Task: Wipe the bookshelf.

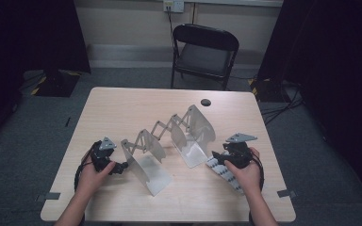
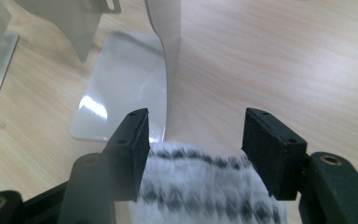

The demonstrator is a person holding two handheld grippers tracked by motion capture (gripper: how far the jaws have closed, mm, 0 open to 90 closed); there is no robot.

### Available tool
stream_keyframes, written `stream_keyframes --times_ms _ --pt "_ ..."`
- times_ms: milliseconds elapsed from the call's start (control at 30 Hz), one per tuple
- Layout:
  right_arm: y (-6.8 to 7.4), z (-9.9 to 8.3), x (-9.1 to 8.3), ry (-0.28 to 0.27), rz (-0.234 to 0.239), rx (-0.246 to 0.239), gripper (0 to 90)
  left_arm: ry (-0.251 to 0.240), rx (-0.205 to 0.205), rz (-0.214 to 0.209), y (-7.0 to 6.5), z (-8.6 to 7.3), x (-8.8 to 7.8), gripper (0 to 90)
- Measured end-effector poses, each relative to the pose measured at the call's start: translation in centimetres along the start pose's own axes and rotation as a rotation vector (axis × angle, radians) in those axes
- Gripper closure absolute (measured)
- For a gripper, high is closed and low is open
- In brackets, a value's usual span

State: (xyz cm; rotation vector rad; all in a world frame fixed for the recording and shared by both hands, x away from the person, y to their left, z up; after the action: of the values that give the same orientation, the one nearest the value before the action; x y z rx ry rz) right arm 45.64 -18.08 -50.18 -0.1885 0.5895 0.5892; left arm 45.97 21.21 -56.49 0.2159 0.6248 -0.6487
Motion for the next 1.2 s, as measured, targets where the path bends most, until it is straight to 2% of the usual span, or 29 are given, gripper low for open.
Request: stream_keyframes --times_ms 133,267,500,600,633,733,767,800,900,1033,1200 --pt "-0.3 -1.6 -0.3 0.019 0.006 0.015 41.2 0.001 0.0 -0.001 0.0 0.0 0.0 0.0" --pt "-0.1 -3.2 -0.3 0.047 0.008 -0.005 41.3 0.0 0.0 -0.001 0.0 0.0 0.0 0.0" --pt "-0.3 -4.6 0.0 0.084 -0.005 -0.022 42.8 0.0 0.0 -0.001 0.0 0.0 0.0 0.0" --pt "-0.3 -5.1 0.3 0.09 -0.009 -0.028 49.9 0.0 -0.001 -0.001 0.0 0.0 0.0 0.0" --pt "-0.3 -5.1 0.4 0.086 -0.015 -0.026 51.4 0.0 -0.001 -0.001 0.0 0.0 0.0 0.0" --pt "-0.1 -5.2 0.3 0.074 -0.002 -0.037 66.4 0.0 0.0 -0.001 0.0 0.0 0.0 0.0" --pt "-0.2 -5.3 0.2 0.075 -0.014 -0.036 71.7 0.0 0.0 -0.001 0.0 0.0 0.0 0.0" --pt "-0.1 -5.3 0.1 0.072 0.0 -0.027 76.6 0.0 0.0 -0.001 0.0 0.0 0.0 0.0" --pt "-0.4 -5.3 -0.1 0.069 -0.003 -0.006 80.1 0.0 0.0 -0.001 0.0 0.0 0.0 0.0" --pt "-1.6 -4.6 -0.9 0.035 -0.047 0.037 81.1 0.0 0.0 -0.001 0.0 0.0 0.0 0.0" --pt "-2.7 -3.4 -0.9 0.029 -0.079 0.039 81.1 -0.001 -0.005 -0.001 -0.1 0.0 0.0 0.0"
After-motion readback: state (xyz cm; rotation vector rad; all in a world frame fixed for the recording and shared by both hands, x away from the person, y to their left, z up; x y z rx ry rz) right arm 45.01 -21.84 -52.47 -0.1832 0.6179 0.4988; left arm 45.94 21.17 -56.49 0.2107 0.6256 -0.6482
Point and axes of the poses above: each handheld gripper's, and its own axes: x roughly forward along the jaws, z roughly out of its top, y roughly to its left, the point moved 9 cm from there along x, roughly forward along the jaws, and after that the axes turned 7 degrees about -y, right-handed, at the moved point
